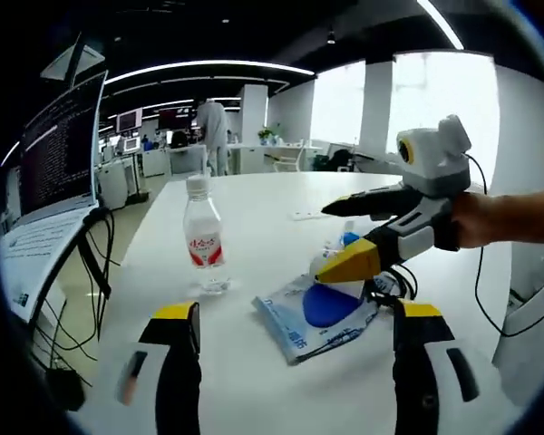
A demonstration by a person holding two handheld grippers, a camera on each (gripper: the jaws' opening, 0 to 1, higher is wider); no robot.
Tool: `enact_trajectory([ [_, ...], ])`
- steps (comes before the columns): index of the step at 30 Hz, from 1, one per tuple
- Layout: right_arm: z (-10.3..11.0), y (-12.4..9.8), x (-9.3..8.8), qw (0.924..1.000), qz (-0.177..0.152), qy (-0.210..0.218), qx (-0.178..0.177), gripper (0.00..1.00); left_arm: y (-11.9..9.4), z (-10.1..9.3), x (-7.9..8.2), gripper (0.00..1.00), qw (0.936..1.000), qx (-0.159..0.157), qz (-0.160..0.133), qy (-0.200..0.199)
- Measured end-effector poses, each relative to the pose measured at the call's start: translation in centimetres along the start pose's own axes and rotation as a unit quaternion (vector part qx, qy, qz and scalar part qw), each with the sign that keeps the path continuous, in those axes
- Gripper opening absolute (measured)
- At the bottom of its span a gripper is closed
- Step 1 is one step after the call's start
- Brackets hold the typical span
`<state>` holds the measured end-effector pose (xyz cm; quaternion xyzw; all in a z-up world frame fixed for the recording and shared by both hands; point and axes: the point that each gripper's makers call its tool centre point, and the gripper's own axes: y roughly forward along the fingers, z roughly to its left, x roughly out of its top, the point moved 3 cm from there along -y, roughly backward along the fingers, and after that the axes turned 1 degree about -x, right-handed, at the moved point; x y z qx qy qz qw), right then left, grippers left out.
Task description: Arrange the tabletop items into an orderly group along one side of the table until the central work area is clear of visible clutter.
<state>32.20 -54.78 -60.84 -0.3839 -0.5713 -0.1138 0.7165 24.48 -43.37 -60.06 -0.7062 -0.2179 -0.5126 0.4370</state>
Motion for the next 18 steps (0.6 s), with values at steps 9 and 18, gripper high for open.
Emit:
enact_trajectory([
  [9, 0.4, -4.0, 0.2, 0.9993, -0.012, 0.036, -0.005, 1.0, -2.8, -1.3, 0.7, 0.96, 0.9994, 0.015, -0.03, 0.0],
  [18, 2.7, -7.5, -0.5, 0.9964, -0.014, 0.083, 0.004, 1.0, -6.0, -3.5, -0.1, 0.98, 0.9988, 0.025, -0.038, -0.019],
])
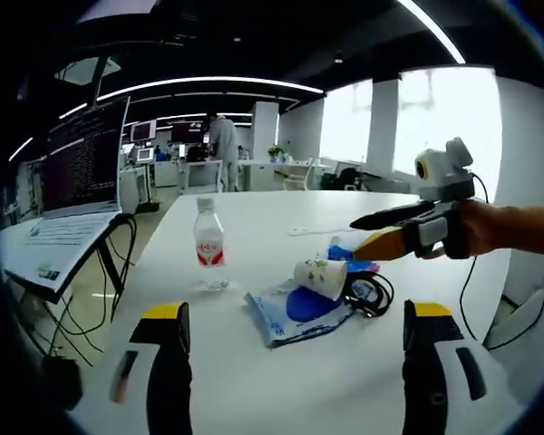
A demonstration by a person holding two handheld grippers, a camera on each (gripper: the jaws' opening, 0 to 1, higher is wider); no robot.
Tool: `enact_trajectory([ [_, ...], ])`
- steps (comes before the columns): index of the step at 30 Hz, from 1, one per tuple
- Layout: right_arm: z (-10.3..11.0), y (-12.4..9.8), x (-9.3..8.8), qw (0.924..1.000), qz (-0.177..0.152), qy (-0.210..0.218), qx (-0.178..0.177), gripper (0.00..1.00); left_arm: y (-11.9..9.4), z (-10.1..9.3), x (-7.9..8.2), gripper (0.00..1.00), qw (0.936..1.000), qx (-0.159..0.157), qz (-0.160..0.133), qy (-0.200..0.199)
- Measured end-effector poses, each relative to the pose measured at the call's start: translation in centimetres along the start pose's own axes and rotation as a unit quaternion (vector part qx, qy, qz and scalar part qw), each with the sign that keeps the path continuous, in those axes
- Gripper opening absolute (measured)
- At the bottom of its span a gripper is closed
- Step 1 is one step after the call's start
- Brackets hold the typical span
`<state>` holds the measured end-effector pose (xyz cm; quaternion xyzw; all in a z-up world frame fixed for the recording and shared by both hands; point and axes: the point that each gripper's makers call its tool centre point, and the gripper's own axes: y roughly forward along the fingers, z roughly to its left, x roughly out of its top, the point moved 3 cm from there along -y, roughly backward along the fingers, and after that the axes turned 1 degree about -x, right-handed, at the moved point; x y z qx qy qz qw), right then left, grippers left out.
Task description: Arrange the tabletop items into an orderly group along one side of the table until the central work area is clear of visible clutter.
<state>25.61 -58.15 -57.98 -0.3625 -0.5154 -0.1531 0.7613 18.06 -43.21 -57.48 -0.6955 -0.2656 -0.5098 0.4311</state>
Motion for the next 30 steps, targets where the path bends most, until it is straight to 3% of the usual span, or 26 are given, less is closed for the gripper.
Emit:
enact_trajectory([
  [3, 0.4, -0.7, -0.7, 0.9997, 0.019, -0.012, -0.002, 1.0, -1.7, -1.0, 0.3, 0.99, 0.9998, 0.005, -0.018, -0.007],
  [7, 0.7, -1.8, -0.7, 0.9998, 0.016, -0.013, 0.0, 1.0, -3.7, -2.3, -0.1, 0.99, 0.9998, 0.016, -0.014, 0.002],
  [13, 0.8, -3.0, -0.9, 0.9996, 0.014, -0.024, -0.008, 1.0, -5.7, -2.9, -0.9, 0.99, 0.9992, 0.031, -0.018, -0.017],
  [24, 0.6, -6.3, -4.0, 0.9985, 0.029, -0.038, -0.027, 1.0, -6.8, -3.8, -0.6, 0.99, 0.9988, 0.042, -0.025, -0.002],
  [30, 0.0, -7.9, -4.6, 0.9973, 0.037, -0.045, -0.045, 1.0, -7.4, -4.4, -0.8, 0.98, 0.9989, 0.037, -0.023, 0.014],
])
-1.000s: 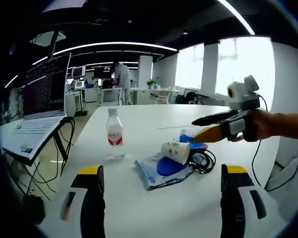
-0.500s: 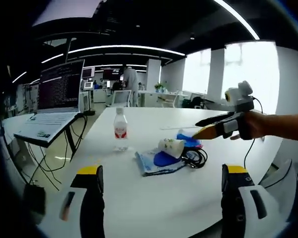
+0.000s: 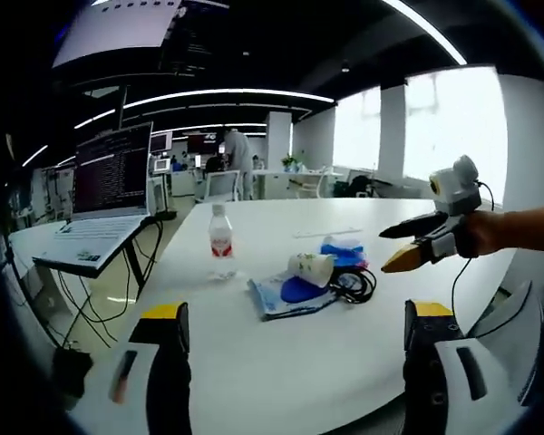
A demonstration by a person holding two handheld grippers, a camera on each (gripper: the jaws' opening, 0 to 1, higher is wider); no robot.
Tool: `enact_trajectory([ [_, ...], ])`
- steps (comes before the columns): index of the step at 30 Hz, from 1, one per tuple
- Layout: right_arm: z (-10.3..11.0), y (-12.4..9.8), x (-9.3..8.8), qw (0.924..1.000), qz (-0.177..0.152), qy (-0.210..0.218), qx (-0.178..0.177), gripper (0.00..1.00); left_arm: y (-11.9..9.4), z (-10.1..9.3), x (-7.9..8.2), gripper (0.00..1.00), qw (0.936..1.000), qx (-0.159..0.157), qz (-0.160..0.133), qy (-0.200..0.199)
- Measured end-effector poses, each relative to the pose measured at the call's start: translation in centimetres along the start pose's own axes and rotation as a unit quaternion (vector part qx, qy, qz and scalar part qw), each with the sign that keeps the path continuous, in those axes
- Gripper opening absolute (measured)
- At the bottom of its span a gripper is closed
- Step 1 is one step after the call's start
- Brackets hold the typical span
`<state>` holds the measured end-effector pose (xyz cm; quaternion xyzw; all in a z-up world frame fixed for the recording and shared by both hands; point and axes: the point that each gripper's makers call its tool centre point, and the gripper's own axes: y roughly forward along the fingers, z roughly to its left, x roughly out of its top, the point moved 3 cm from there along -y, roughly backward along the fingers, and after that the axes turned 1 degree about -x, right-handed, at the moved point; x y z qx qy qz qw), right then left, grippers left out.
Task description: Arrange the tabletop items into an orderly group along one side of the table until the central work area is clear of visible clutter.
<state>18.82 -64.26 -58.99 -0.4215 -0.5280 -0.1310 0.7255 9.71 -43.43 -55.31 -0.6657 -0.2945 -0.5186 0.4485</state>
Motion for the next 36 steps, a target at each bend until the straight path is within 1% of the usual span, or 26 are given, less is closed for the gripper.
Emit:
enact_trajectory([
  [3, -0.4, -0.5, 0.0, 0.9996, 0.006, -0.026, -0.007, 1.0, -0.3, -0.5, 0.1, 0.98, 1.0, -0.002, -0.007, 0.001],
  [4, -0.5, -0.6, 0.0, 0.9995, 0.007, -0.031, -0.006, 1.0, -0.3, -0.7, 0.0, 0.98, 1.0, -0.002, -0.009, 0.002],
  [5, -0.6, -0.7, 0.0, 0.9993, 0.015, -0.035, -0.006, 1.0, -0.4, -1.0, 0.0, 0.98, 0.9999, -0.002, -0.01, 0.001],
  [9, -1.3, -0.9, 0.1, 0.9989, 0.025, -0.039, 0.001, 1.0, -0.6, -1.8, 0.0, 0.98, 0.9998, -0.009, -0.015, 0.0],
  [11, -1.6, -1.1, 0.3, 0.9982, 0.03, -0.052, -0.001, 1.0, -0.7, -2.3, -0.1, 0.99, 0.9998, -0.012, -0.013, 0.013],
  [13, -1.9, -1.1, 0.5, 0.9974, 0.037, -0.062, 0.001, 1.0, -0.9, -2.5, -0.4, 0.99, 0.9998, -0.009, -0.011, 0.011],
  [15, -2.3, -1.2, 0.7, 0.9952, 0.051, -0.084, 0.002, 1.0, -1.1, -2.8, -0.5, 0.99, 0.9998, -0.014, -0.016, 0.005],
  [16, -2.6, -1.1, 0.9, 0.993, 0.056, -0.104, 0.002, 1.0, -1.2, -2.8, -0.6, 0.99, 0.9997, -0.014, -0.017, 0.005],
  [18, -2.8, -1.0, 1.1, 0.9905, 0.064, -0.122, 0.006, 1.0, -1.2, -2.9, -0.7, 0.99, 0.9997, -0.016, -0.016, 0.007],
  [20, -3.0, -0.9, 1.3, 0.9889, 0.069, -0.131, 0.008, 1.0, -1.3, -2.9, -0.7, 0.99, 0.9996, -0.016, -0.02, 0.009],
  [22, -3.3, -0.5, 1.5, 0.9858, 0.077, -0.148, 0.02, 1.0, -1.4, -2.8, -0.6, 0.99, 0.9996, -0.016, -0.022, 0.007],
  [23, -3.4, -0.3, 1.5, 0.9851, 0.082, -0.149, 0.025, 1.0, -1.4, -2.8, -0.6, 0.99, 0.9996, -0.015, -0.023, 0.007],
  [24, -3.6, -0.1, 1.4, 0.983, 0.097, -0.151, 0.036, 1.0, -1.5, -2.8, -0.5, 0.99, 0.9996, -0.014, -0.024, 0.009],
  [26, -3.8, 0.2, 1.6, 0.9811, 0.101, -0.16, 0.039, 1.0, -1.5, -2.9, -0.4, 0.99, 0.9995, -0.014, -0.022, 0.016],
  [27, -3.9, 0.4, 1.5, 0.977, 0.114, -0.173, 0.049, 1.0, -1.5, -3.0, -0.5, 0.99, 0.9995, -0.015, -0.02, 0.018],
  [30, -4.3, 0.8, 1.6, 0.9698, 0.13, -0.199, 0.055, 1.0, -1.6, -3.3, -0.3, 0.99, 0.9994, -0.019, -0.021, 0.021],
  [32, -4.7, 1.2, 1.8, 0.9692, 0.134, -0.198, 0.058, 1.0, -1.5, -3.7, -0.2, 0.99, 0.9992, -0.024, -0.023, 0.023],
  [33, -4.8, 1.4, 1.6, 0.9686, 0.148, -0.189, 0.065, 1.0, -1.5, -3.8, -0.2, 0.99, 0.9991, -0.026, -0.023, 0.024],
  [34, -4.9, 1.5, 1.5, 0.9673, 0.155, -0.189, 0.068, 1.0, -1.5, -3.9, -0.2, 0.99, 0.999, -0.027, -0.023, 0.026],
  [36, -5.5, 2.0, 1.9, 0.9632, 0.158, -0.206, 0.071, 1.0, -1.5, -4.2, -0.2, 0.99, 0.9988, -0.032, -0.021, 0.03],
])
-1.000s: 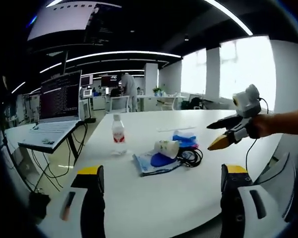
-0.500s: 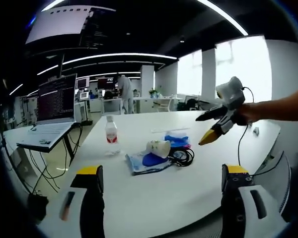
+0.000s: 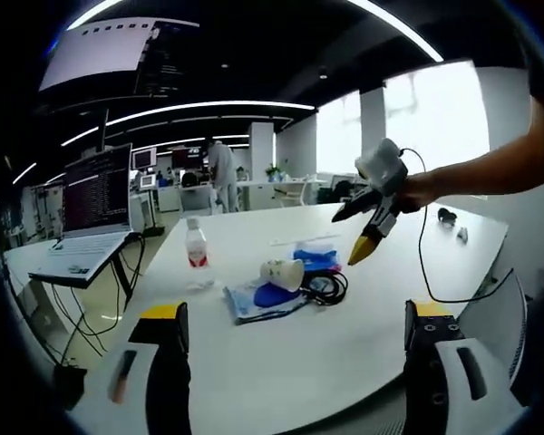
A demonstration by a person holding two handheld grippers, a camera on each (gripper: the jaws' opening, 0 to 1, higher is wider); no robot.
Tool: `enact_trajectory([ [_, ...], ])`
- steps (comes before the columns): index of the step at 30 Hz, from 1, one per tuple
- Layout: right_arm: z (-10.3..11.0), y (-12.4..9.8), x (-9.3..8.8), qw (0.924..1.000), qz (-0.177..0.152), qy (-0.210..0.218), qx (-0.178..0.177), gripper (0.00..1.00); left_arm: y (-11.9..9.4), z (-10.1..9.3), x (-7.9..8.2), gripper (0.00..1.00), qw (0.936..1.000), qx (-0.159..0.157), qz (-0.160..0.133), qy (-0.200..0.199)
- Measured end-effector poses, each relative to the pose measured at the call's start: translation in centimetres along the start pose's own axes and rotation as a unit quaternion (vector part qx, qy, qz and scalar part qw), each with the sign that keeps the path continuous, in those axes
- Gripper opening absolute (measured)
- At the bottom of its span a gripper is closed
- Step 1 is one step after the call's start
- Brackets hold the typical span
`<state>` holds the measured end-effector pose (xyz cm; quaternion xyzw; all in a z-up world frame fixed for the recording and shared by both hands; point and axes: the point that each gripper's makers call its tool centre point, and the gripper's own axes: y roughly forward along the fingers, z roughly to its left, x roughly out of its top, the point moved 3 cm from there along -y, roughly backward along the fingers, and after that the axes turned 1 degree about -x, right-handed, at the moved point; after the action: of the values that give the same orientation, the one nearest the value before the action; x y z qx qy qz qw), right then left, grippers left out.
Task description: Arrange the tabletop items into an orderly group along one side of the table until the central work area is clear of visible clutter.
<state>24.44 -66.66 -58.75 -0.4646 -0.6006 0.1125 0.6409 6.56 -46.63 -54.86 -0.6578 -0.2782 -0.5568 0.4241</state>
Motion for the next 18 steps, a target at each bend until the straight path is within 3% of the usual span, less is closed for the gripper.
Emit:
enact_trajectory([
  [8, -1.0, 0.5, 0.4, 0.9964, 0.042, -0.07, 0.023, 1.0, -0.2, 0.0, 0.0, 0.99, 0.9999, 0.002, 0.003, 0.012],
  [13, -1.5, 1.0, 0.0, 0.9948, 0.071, -0.05, 0.053, 1.0, -0.5, 0.1, 0.1, 0.99, 0.9999, 0.009, 0.002, 0.014],
  [16, -1.7, 1.3, -0.5, 0.9893, 0.097, -0.076, 0.077, 1.0, -0.6, 0.0, 0.1, 0.98, 0.9998, 0.01, 0.003, 0.017],
  [18, -2.5, 1.4, -0.7, 0.983, 0.119, -0.12, 0.072, 0.99, -0.7, -0.1, 0.0, 0.98, 0.9997, 0.011, 0.005, 0.019],
])
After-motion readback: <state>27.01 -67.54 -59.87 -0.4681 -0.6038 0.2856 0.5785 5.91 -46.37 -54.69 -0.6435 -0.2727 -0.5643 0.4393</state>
